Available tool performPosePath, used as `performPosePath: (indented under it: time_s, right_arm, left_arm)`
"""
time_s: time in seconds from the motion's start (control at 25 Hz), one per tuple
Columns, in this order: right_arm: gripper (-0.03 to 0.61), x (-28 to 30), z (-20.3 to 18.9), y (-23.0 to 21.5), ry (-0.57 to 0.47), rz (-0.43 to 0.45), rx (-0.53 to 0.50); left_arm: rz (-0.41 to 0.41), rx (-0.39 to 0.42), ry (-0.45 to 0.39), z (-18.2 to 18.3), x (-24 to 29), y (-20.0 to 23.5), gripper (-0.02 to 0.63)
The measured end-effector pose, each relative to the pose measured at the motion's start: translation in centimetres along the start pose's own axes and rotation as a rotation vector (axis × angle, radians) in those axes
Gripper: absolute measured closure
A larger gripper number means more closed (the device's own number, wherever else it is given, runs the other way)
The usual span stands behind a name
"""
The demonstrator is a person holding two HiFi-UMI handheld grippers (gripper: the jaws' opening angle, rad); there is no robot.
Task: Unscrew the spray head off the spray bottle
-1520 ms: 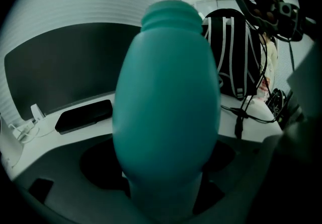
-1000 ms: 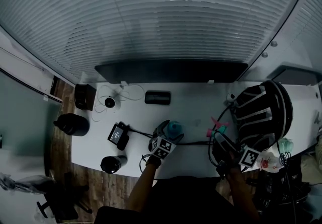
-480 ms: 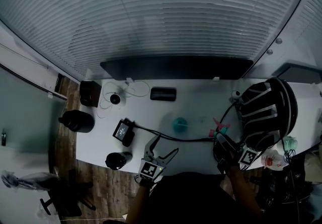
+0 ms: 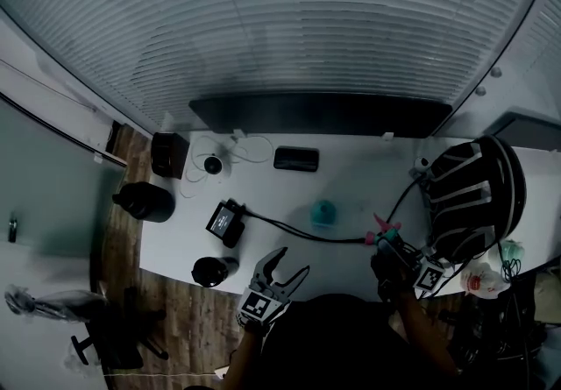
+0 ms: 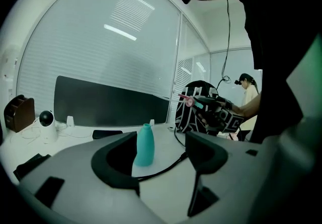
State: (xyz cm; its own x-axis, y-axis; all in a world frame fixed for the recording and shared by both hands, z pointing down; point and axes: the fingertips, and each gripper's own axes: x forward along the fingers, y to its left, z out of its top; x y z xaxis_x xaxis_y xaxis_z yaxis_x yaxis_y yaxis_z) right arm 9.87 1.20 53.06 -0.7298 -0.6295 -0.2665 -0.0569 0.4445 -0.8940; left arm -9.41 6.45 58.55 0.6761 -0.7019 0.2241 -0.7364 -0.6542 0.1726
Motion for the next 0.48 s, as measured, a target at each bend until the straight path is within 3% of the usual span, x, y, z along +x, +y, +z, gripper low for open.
performPosePath:
  time_s: [0.48]
  right_arm:
    - [0.489, 0.2, -1.1, 2.1, 0.038, 0.048, -0.054]
  left_arm:
    - [0.015, -0.006, 0.027, -1.6, 0.1, 0.1, 0.324]
